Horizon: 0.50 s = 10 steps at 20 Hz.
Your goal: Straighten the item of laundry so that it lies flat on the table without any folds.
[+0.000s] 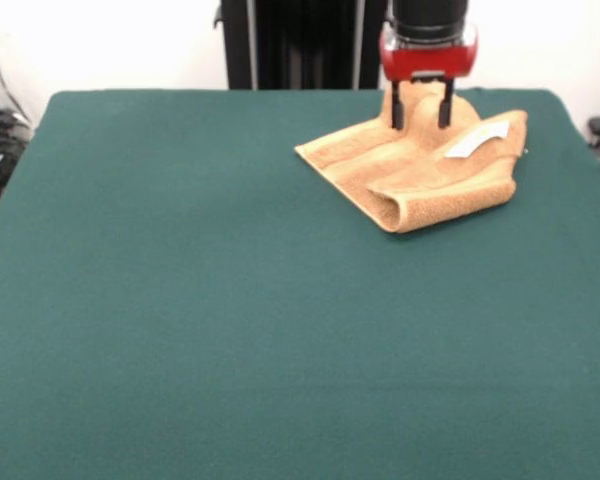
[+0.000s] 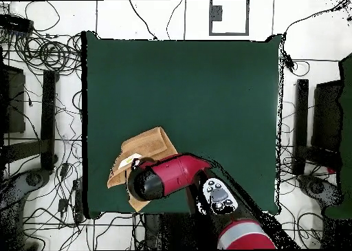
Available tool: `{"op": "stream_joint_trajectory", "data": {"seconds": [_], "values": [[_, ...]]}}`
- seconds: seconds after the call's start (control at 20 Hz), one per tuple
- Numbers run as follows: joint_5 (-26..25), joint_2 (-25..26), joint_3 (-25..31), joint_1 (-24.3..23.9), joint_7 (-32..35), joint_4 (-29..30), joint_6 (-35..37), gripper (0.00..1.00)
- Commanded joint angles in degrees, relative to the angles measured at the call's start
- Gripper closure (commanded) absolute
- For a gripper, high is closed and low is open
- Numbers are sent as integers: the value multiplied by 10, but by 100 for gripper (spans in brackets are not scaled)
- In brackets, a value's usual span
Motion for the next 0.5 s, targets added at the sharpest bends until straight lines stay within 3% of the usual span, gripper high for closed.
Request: {"op": "stream_joint_trajectory", "data": {"seconds": [0.05, 0.5], "values": [[-18, 25, -8, 20, -30, -58, 93, 0], [-51, 30, 5, 9, 1, -66, -37, 0]]}}
